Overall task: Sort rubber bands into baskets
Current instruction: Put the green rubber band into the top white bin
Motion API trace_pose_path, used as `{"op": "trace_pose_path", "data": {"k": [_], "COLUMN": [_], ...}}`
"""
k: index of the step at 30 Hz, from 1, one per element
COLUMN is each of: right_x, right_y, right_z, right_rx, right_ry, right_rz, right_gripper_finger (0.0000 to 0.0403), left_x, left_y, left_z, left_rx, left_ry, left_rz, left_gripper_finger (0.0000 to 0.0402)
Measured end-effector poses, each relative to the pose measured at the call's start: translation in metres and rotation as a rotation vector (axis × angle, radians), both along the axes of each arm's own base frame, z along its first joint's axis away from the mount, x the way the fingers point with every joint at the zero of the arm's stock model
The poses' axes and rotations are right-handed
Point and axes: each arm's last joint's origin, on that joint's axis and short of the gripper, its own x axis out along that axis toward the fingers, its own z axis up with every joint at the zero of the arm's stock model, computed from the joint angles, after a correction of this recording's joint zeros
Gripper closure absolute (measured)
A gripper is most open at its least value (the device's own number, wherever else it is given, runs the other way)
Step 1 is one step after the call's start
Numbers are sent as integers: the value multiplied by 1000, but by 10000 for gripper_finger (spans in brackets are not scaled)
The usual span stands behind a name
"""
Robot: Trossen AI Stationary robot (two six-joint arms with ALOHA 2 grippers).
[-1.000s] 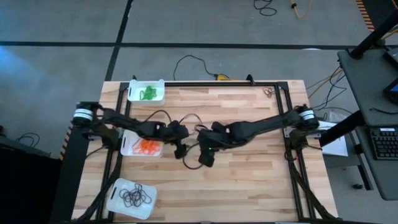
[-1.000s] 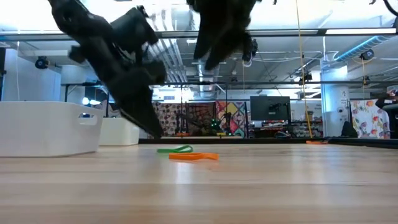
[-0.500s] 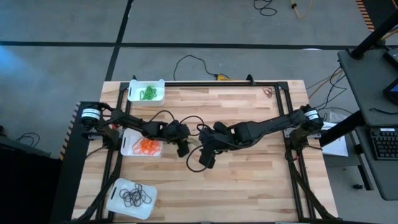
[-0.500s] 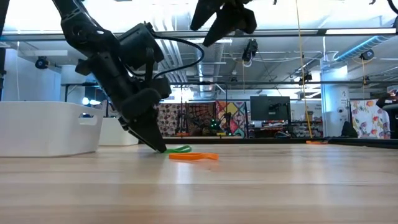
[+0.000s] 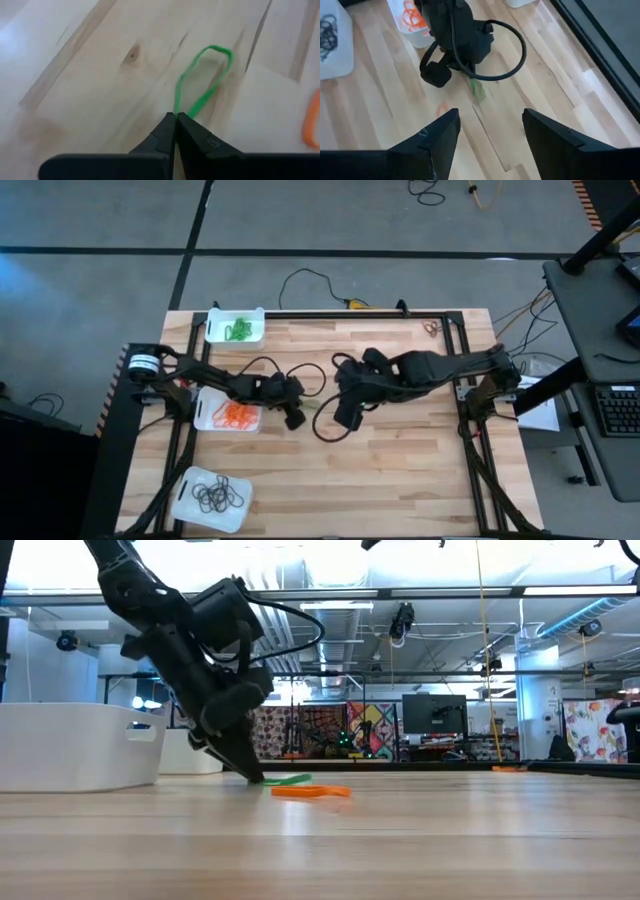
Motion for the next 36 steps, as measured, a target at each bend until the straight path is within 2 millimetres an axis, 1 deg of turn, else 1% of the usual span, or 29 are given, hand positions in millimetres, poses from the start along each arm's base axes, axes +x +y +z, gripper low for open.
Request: {"op": "trace_pose_path", "data": {"k": [3, 6, 9, 11, 13, 17, 19, 22, 24, 28, 31, 36], "right_x": [-3, -4, -4, -4, -3, -4, -6, -11, -15, -21, -24, -26], "right_y": [-1, -1, -1, -1, -1, 3, 7, 16, 24, 39, 49, 55], "right_z": [11, 15, 14, 12, 11, 8, 8, 6, 5, 4, 4, -1], "right_rx": [4, 8, 7, 7, 8, 30, 37, 50, 60, 83, 92, 89], "right_ry": [-21, -39, -34, -27, -20, -17, -10, 14, 29, 30, 25, 37], "right_rz": [0, 1, 2, 2, 3, -10, -10, -15, -18, -23, -20, -25], "right_gripper_finger": [188, 188, 188, 188, 188, 188, 188, 188, 188, 188, 188, 188], "left_x": [-5, -4, -6, -5, -7, -18, -26, -47, -65, -104, -127, -152], "left_y": [3, 11, 25, 37, 54, 93, 113, 146, 167, 205, 223, 243], "left_z": [13, 39, 63, 81, 96, 115, 123, 131, 135, 134, 131, 129], "left_rx": [0, 28, 74, 90, 102, 99, 124, 179, 186, 162, 142, 139], "left_ry": [8, -3, 53, 70, 105, 214, 252, 355, 431, 515, 545, 560], "left_rz": [3, 2, 17, 33, 66, 157, 221, 335, 405, 534, 595, 654], "left_gripper_finger": [401, 401, 402, 402, 402, 402, 402, 402, 402, 401, 401, 401]}}
